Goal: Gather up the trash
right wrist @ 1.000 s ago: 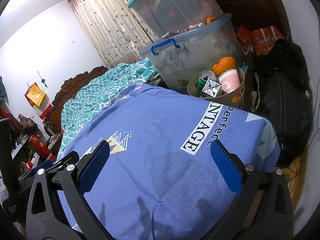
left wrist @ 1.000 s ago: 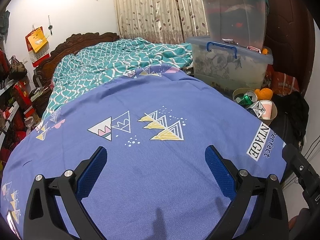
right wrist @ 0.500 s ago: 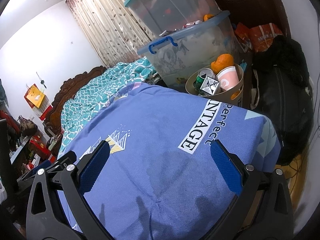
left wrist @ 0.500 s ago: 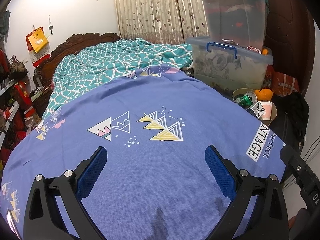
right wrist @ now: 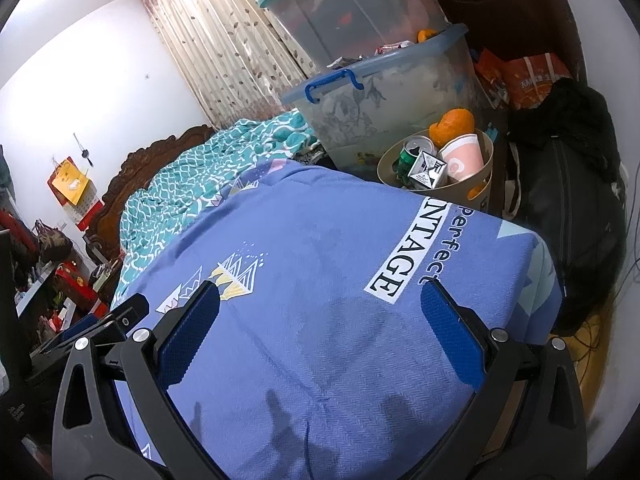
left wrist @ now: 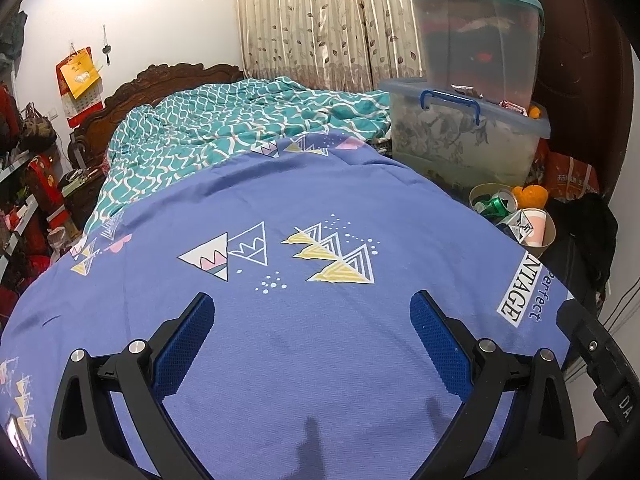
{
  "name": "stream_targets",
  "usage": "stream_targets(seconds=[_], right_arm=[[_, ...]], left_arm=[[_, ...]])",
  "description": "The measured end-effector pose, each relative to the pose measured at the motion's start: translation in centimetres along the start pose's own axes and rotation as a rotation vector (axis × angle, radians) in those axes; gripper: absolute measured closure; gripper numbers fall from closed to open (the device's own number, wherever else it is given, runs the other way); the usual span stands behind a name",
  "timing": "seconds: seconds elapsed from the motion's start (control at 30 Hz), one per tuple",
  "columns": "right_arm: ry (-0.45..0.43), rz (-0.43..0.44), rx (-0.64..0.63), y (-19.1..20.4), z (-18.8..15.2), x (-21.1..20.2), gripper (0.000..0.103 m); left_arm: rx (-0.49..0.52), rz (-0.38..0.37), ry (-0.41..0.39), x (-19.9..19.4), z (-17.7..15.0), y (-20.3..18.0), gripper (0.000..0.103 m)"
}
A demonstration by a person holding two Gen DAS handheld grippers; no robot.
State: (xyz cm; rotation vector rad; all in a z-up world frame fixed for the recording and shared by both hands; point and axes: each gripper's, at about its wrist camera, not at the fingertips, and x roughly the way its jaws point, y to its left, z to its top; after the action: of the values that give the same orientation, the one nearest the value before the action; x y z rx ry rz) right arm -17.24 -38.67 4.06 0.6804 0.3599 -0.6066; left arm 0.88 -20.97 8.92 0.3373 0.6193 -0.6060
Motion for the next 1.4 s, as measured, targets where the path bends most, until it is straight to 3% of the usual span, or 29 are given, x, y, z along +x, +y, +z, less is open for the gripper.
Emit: stream_targets(seconds=[0.47,0.9,1.4], right_arm=[[0.003,-0.001,0.006,-0.2,0.0,0.0,0.003],[-0.004,-0.002,0.004,0.0,-0.2,-0.1,0.003],[-0.002,-0.004,-0.003,0.5,0.1,-0.5,0.003]], left_arm=[[-0.04,-0.026,-0.007,-0.3,0.2,0.6,0.009],[0.004,-0.006,-0.036,-1.0,0.1,-0.4,0.009],[-0.005,0.014,-0.013,-0.4,0.0,0.3,0.009]])
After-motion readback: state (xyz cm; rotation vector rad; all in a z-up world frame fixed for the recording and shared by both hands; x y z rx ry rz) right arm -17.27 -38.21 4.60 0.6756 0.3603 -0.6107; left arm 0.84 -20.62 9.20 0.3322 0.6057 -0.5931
